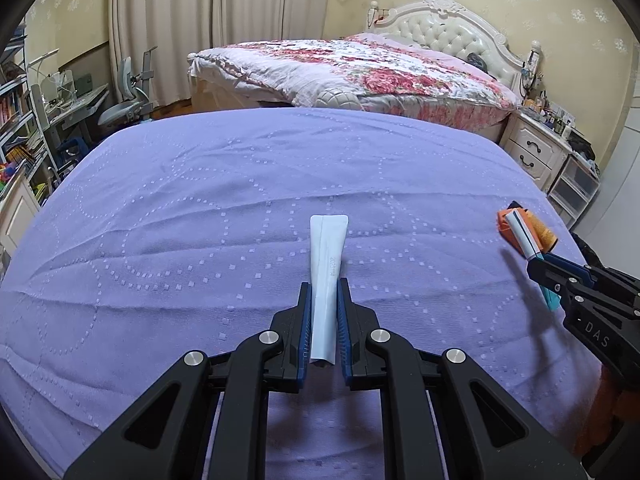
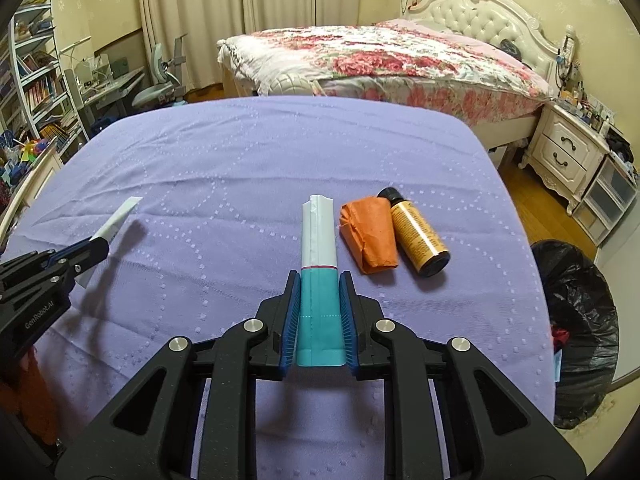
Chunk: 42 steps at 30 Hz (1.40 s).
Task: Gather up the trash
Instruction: 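Carry both tubes over the bin with both tools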
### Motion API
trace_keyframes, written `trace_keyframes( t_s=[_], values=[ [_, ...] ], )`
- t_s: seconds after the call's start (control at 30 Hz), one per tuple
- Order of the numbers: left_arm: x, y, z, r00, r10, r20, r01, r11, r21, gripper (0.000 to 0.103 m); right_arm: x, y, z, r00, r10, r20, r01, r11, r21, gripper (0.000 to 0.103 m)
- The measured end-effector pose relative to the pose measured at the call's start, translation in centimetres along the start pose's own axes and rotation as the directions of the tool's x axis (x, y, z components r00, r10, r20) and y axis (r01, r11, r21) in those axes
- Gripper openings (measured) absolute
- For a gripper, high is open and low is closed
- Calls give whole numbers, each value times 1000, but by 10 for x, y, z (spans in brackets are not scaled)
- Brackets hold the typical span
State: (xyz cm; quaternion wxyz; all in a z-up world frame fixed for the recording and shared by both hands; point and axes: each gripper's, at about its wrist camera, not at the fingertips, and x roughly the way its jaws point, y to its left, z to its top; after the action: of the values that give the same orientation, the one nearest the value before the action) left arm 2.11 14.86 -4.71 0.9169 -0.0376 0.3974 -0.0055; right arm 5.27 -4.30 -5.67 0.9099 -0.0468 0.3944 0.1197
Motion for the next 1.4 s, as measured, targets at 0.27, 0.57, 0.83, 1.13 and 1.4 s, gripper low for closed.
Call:
trace_keyframes(
  t_s=[0.27, 0.57, 0.83, 1.13, 1.4],
  values=[
    [-15, -29, 4, 998, -54, 44, 53, 998, 29, 13, -35, -24, -1, 997, -44, 68, 41, 998, 45, 19],
    [-25, -94, 17, 985, -152, 83, 140, 982, 126, 13, -66, -85, -13, 981, -159, 110, 141, 978, 156, 19],
    [-16, -175, 26, 966, -246, 80, 220, 943, 248, 13, -82, -152, -28, 956, -270, 111, 234, 936, 265, 19],
    [5, -254, 31, 948, -316, 44, 283, 896, 341, 13, -81, -212, -45, 930, -359, 82, 308, 879, 363, 19],
    [27, -300, 28, 947, -322, 9, 293, 871, 395, 13, -73, -250, -53, 918, -393, 55, 336, 844, 418, 20]
  ],
)
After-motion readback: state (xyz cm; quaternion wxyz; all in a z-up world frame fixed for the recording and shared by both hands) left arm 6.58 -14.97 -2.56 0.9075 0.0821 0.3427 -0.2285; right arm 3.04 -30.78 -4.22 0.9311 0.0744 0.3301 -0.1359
